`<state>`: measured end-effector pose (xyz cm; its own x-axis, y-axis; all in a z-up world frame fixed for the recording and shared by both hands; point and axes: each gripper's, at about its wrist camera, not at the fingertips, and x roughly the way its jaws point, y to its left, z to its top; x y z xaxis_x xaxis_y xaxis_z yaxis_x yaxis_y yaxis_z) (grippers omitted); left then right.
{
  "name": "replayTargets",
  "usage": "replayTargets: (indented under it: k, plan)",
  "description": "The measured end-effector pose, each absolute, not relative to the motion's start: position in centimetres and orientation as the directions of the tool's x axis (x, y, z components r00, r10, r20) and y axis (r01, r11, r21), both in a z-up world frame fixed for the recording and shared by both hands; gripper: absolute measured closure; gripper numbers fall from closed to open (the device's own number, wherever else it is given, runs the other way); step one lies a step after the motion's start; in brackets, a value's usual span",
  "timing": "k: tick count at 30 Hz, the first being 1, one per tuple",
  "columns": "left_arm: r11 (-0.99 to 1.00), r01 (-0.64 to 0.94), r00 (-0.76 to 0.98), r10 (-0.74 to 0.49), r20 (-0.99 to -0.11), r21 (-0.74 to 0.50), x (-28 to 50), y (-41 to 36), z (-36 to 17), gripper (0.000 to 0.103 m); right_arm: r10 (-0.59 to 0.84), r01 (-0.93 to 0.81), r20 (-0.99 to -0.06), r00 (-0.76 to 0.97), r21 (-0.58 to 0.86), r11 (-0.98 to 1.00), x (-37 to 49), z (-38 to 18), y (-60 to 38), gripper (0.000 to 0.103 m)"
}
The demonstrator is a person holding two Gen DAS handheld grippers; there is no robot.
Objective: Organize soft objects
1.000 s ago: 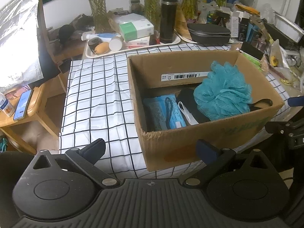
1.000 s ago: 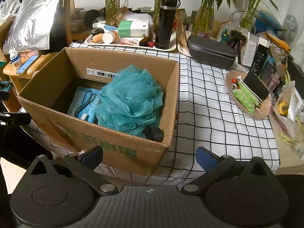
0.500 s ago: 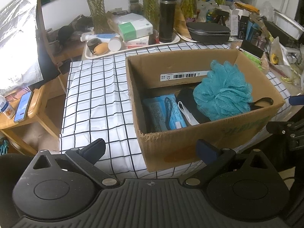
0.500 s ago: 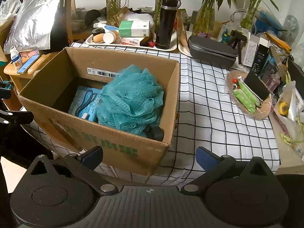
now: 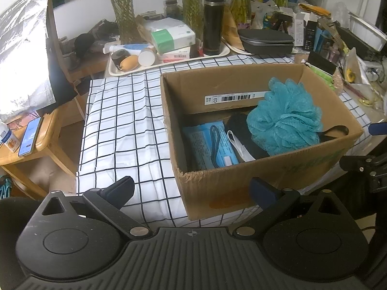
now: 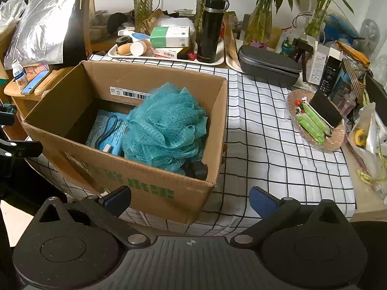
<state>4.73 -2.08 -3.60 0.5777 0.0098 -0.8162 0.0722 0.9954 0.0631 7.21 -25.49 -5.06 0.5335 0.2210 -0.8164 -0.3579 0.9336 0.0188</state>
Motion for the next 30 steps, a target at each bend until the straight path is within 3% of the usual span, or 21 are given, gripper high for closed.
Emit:
replayTargets:
  k: [30]
  plan:
    - [0.993,0.088,0.585,0.016,-0.811,0.084,4.78,-2.32,-3.64,0.0,0.219,-0.36,-0.819,0.531,0.017,0.933,7.26,-5.17,-25.39,0.0]
